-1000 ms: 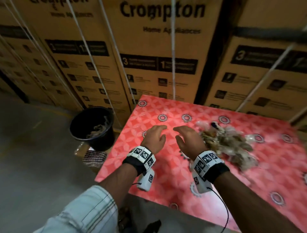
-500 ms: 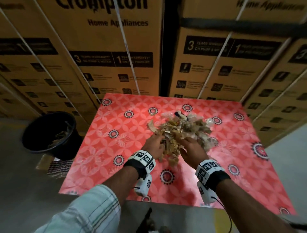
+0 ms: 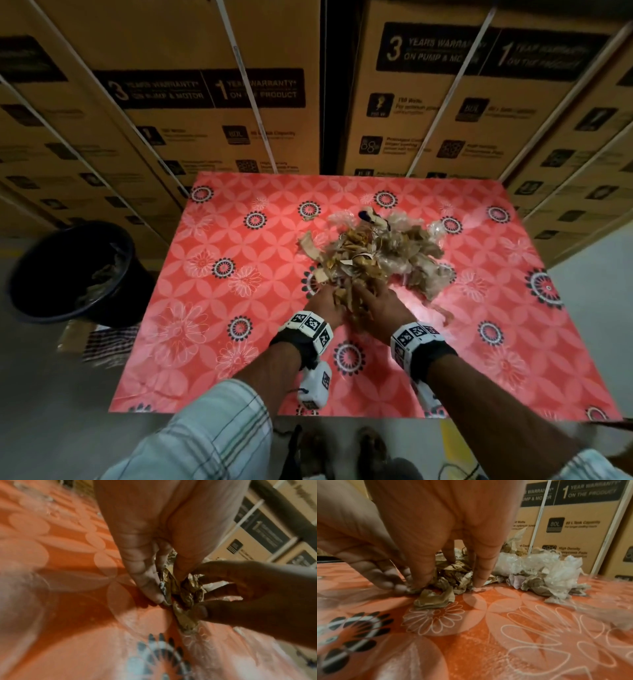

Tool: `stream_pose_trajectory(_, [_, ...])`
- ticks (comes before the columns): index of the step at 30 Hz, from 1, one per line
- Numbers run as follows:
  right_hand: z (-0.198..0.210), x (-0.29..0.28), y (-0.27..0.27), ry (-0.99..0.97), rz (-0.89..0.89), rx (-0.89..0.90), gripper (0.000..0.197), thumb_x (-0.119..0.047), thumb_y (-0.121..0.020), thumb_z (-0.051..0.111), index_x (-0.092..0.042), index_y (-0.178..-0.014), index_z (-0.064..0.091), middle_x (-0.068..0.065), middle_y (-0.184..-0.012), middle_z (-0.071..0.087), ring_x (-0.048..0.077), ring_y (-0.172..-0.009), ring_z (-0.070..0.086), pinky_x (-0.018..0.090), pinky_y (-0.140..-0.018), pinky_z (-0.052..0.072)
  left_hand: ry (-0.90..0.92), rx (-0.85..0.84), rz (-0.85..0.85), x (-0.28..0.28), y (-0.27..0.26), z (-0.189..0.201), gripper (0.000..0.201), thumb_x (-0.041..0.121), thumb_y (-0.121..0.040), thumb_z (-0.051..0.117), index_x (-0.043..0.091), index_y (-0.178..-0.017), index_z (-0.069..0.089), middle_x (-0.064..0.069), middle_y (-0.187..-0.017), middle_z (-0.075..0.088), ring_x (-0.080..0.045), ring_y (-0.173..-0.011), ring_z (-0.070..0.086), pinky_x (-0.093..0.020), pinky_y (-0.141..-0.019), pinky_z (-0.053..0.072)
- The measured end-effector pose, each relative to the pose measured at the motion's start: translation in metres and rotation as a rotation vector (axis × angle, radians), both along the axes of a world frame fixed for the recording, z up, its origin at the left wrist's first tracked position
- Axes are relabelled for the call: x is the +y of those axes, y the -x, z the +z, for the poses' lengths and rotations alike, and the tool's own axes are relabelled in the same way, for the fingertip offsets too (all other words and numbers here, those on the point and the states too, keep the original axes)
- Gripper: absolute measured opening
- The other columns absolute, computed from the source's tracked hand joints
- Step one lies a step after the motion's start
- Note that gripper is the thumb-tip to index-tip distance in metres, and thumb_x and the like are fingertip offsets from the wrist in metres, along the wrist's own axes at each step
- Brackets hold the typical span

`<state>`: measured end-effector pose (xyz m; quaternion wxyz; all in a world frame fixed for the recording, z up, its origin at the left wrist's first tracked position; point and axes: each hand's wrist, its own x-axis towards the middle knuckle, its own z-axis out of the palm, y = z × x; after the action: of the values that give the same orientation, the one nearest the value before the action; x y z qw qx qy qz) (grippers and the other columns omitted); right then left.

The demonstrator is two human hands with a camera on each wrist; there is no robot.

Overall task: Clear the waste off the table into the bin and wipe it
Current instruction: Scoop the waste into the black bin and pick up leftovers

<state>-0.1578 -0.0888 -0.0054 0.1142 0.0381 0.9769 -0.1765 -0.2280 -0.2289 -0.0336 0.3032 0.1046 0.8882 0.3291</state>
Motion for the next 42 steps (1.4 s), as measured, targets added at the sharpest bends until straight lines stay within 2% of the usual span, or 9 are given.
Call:
stream_pose_trajectory(3, [-0.013,0.005,0.008,0.042,-0.031,-0.053,0.073,-0.034,-0.071,0.076,-0.021,-0.134,0.041,0.021,-0.133,0.041,0.040,-0.100,0.058,0.041,-0.081,0.053,-0.254,-0.121,0.146,0.009,0.001,0.001,0.016,0.000,-0.091,0.049,0.010,-0.093,0.061,-0.009,-0.076,0.067,-0.031,-0.080,0.065,-0.041,-0.075,0.055])
stream_pose_trajectory(5, [-0.016,0.010,0.014,0.034,-0.038,-0.088,0.078,-0.036,-0.069,0.078,-0.020,-0.134,0.039,0.020,-0.136,0.039,0.039,-0.105,0.055,0.042,-0.086,0.051,-0.391,-0.242,0.213,0.015,0.004,-0.002,0.030,-0.015,-0.087,0.045,0.010,-0.077,0.059,0.005,-0.052,0.060,-0.023,-0.067,0.061,-0.035,-0.069,0.055])
stream_pose_trajectory(11, [-0.027,0.021,0.022,0.030,-0.009,-0.041,0.068,-0.041,-0.071,0.075,-0.017,-0.127,0.046,0.019,-0.134,0.044,0.039,-0.104,0.056,0.039,-0.083,0.049,-0.453,-0.345,0.259,0.023,0.009,0.003,0.033,-0.024,-0.089,0.033,-0.002,-0.080,0.056,0.003,-0.050,0.059,-0.005,-0.041,0.058,-0.015,-0.044,0.046])
stream_pose_trajectory(16, [-0.032,0.027,0.024,0.052,-0.007,-0.023,0.048,-0.035,-0.077,0.068,-0.017,-0.116,0.047,0.018,-0.119,0.055,0.038,-0.099,0.058,0.041,-0.078,0.051,-0.409,-0.369,0.183,0.023,0.003,0.016,0.026,-0.012,-0.087,0.057,0.005,-0.103,0.069,0.008,-0.074,0.071,-0.004,-0.069,0.066,-0.014,-0.070,0.053])
stream_pose_trajectory(21, [-0.014,0.041,0.029,0.091,-0.003,-0.011,0.035,-0.028,-0.090,0.053,-0.023,-0.123,0.044,0.018,-0.110,0.063,0.036,-0.094,0.062,0.039,-0.075,0.049,-0.280,-0.235,0.235,0.028,-0.003,0.041,0.036,-0.016,-0.089,0.044,-0.001,-0.110,0.068,-0.001,-0.082,0.071,-0.008,-0.065,0.063,-0.013,-0.054,0.047])
stream_pose_trajectory(28, [0.021,0.065,0.029,0.136,0.059,0.148,0.045,-0.026,-0.086,0.056,-0.035,-0.129,0.046,0.009,-0.105,0.068,0.033,-0.092,0.064,0.040,-0.075,0.053,-0.273,0.121,0.086,0.031,0.002,0.062,0.051,-0.006,-0.085,0.047,0.022,-0.126,0.058,-0.011,-0.126,0.058,-0.030,-0.104,0.062,-0.045,-0.085,0.055])
stream_pose_trajectory(32, [0.070,0.076,0.036,0.128,0.220,0.171,0.029,-0.028,-0.091,0.057,-0.024,-0.119,0.049,0.004,-0.097,0.066,0.027,-0.083,0.064,0.036,-0.069,0.051,-0.144,0.243,-0.051,0.043,0.005,0.088,0.074,0.005,-0.086,0.057,0.034,-0.149,0.032,-0.015,-0.142,0.029,-0.031,-0.128,0.039,-0.042,-0.108,0.041])
stream_pose_trajectory(37, [0.114,0.088,0.054,-0.039,0.274,0.170,0.047,-0.011,-0.087,0.055,-0.037,-0.125,0.046,0.003,-0.103,0.068,0.024,-0.086,0.064,0.033,-0.075,0.053,-0.046,0.229,-0.135,0.053,0.017,0.118,0.080,0.023,-0.081,0.057,0.042,-0.151,0.022,-0.012,-0.160,0.009,-0.036,-0.147,0.008,-0.051,-0.119,0.019])
stream_pose_trajectory(42, [0.143,0.089,0.065,0.114,0.295,0.396,0.029,-0.012,-0.082,0.057,-0.019,-0.108,0.067,0.008,-0.100,0.059,0.027,-0.090,0.058,0.034,-0.078,0.049,-0.302,0.244,-0.066,0.058,0.024,0.141,0.055,0.011,-0.080,0.044,0.017,-0.134,0.052,-0.014,-0.129,0.058,-0.031,-0.117,0.057,-0.047,-0.101,0.047])
